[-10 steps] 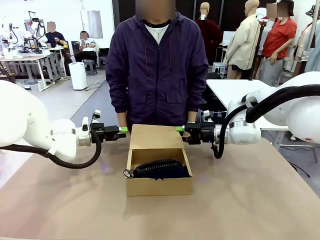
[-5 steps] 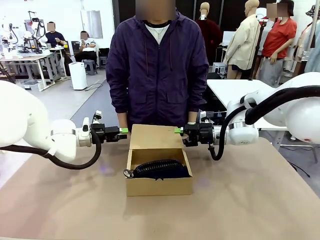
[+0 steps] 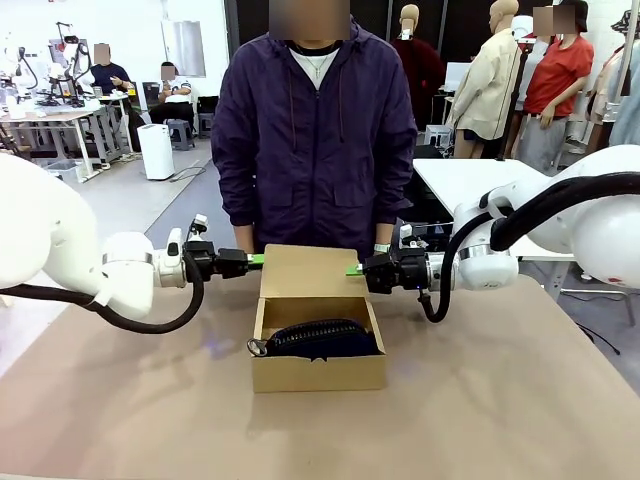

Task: Pack the items into the box.
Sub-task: Close the Mailer Box.

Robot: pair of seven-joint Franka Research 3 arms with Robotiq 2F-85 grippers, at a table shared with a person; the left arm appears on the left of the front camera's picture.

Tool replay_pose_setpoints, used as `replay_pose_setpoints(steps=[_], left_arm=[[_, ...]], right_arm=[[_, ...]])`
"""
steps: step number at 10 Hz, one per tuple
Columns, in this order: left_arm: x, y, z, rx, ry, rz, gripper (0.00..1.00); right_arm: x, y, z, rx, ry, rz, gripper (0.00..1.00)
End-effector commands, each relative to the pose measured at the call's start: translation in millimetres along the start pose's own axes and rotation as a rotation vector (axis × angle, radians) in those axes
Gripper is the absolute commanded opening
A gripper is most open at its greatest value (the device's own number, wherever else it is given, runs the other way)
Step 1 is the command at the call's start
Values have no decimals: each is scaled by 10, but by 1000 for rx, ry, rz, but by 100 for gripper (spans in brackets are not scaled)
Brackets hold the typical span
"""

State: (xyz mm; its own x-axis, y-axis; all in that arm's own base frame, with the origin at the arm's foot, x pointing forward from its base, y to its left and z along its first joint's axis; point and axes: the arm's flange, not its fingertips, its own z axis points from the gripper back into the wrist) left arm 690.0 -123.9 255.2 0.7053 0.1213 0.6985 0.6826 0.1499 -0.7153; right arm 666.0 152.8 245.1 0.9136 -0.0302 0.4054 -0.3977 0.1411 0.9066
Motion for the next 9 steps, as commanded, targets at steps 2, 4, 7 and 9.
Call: replay_pose_setpoints(steps=[2,4,7,9], left_arm=[[-73,-212,-16,-82,35,-13,14],[-64,-324,-72,-97,58,-69,14],[-88,-577,-42,-61,65,-204,14],[-150,-817,24,-120,31,-380,14]], right_arm=[[44,141,36,13,-5,13,23],[-22,390,110,23,-4,95,23],[-92,572,170,47,16,238,23],[-123,558,165,44,1,305,23]])
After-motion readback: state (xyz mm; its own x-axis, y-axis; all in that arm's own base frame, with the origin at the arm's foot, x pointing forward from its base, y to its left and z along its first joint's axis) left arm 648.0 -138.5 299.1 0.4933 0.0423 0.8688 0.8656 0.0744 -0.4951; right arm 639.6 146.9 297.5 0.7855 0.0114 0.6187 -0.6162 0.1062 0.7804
